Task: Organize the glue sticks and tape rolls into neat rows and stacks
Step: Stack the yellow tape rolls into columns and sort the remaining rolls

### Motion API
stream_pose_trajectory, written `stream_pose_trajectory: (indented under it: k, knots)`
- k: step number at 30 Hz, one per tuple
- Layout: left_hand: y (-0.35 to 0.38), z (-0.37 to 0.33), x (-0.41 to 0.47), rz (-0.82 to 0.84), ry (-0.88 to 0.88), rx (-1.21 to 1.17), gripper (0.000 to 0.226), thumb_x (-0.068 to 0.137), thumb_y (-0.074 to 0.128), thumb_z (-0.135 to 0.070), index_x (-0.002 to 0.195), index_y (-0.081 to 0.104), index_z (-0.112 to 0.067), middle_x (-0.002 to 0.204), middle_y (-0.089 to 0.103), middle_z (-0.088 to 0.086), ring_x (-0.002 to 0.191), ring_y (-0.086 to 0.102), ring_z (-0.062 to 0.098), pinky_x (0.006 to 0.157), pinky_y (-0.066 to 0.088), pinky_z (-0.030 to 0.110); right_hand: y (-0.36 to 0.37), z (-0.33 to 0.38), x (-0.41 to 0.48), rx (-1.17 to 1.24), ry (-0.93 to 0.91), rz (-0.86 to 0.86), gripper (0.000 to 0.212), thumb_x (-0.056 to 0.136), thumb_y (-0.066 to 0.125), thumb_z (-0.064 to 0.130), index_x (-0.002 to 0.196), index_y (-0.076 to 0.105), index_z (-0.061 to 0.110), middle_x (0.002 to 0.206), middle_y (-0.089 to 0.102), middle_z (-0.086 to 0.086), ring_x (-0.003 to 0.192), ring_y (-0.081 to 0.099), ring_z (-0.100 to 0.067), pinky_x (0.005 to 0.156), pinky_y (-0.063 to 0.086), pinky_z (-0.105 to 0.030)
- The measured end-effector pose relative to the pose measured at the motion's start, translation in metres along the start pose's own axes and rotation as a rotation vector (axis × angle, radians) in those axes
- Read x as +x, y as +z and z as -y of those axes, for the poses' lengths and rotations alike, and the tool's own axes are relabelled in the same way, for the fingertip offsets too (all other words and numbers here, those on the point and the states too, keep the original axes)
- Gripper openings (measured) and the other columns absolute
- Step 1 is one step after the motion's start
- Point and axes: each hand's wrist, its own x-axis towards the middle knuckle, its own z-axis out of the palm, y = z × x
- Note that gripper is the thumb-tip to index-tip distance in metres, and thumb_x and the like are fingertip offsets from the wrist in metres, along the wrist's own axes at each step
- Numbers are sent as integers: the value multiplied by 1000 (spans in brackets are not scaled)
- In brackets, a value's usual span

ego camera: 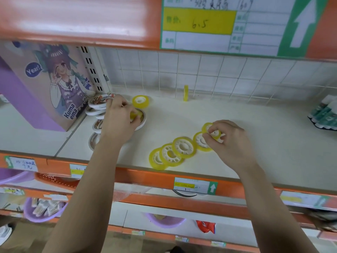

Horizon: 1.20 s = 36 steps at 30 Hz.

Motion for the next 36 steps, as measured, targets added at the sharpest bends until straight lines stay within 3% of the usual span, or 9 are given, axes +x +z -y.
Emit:
stream_pose_trajectory:
  k: [4, 8, 10, 13, 17, 22, 27, 36]
  knots:
    - [-5, -21, -8, -83, 39, -118, 16, 81, 72, -17, 90, 71, -3, 105, 51, 19, 98, 50, 41, 91, 40, 39, -8, 0, -5, -1, 8, -35, 10, 80, 77, 21, 83, 69, 15, 101, 63, 7, 82, 56, -8, 78, 52, -35]
    - [-4, -63, -16, -76, 123, -244, 31, 83, 56, -34, 91, 70, -7, 103, 54, 15, 95, 55, 39, 89, 46, 47, -25, -4, -14, -57, 38, -95, 11, 80, 77, 19, 84, 70, 13, 103, 58, 12, 78, 55, -8, 70, 39, -6]
    - [0, -86, -20, -80, 168, -290, 31, 83, 56, -35, 89, 70, -8, 99, 55, 13, 92, 55, 36, 85, 46, 45, -35, -10, -20, -88, 41, -127, 11, 79, 78, 18, 84, 70, 12, 107, 60, 8, 77, 55, -8, 69, 36, -3]
    - [9, -121, -25, -53, 251, -320, 31, 84, 56, -35, 89, 68, -8, 95, 55, 10, 88, 53, 33, 84, 38, 29, -53, -21, -29, -78, 35, -159, 12, 76, 80, 16, 82, 71, 11, 112, 63, -1, 78, 58, -11, 74, 44, -17]
    - [23, -173, -28, 0, 361, -362, 32, 83, 58, -39, 88, 67, -9, 94, 55, 8, 84, 56, 33, 82, 36, 28, -85, -47, -42, -94, 20, -223, 14, 74, 81, 16, 79, 69, 10, 100, 65, 0, 79, 62, -15, 75, 54, -38]
    - [35, -248, -38, 33, 440, -442, 32, 86, 57, -41, 89, 65, -10, 95, 55, 6, 84, 56, 27, 79, 46, 35, -138, -85, -66, -114, 14, -305, 12, 74, 77, 17, 79, 68, 12, 102, 66, -2, 80, 63, -18, 70, 55, -42]
    - [52, -332, -48, 39, 518, -492, 27, 86, 60, -35, 89, 64, -9, 96, 55, 7, 86, 57, 28, 82, 43, 30, -200, -128, -87, -119, 34, -331, 14, 74, 72, 24, 81, 69, 13, 103, 63, -1, 82, 65, -24, 68, 56, -42]
    - [68, -478, -74, -8, 496, -574, 25, 86, 63, -31, 90, 65, -7, 98, 56, 8, 92, 57, 28, 82, 42, 28, -326, -204, -112, -190, 12, -345, 14, 76, 71, 24, 84, 70, 13, 101, 66, 1, 85, 64, -23, 70, 55, -41]
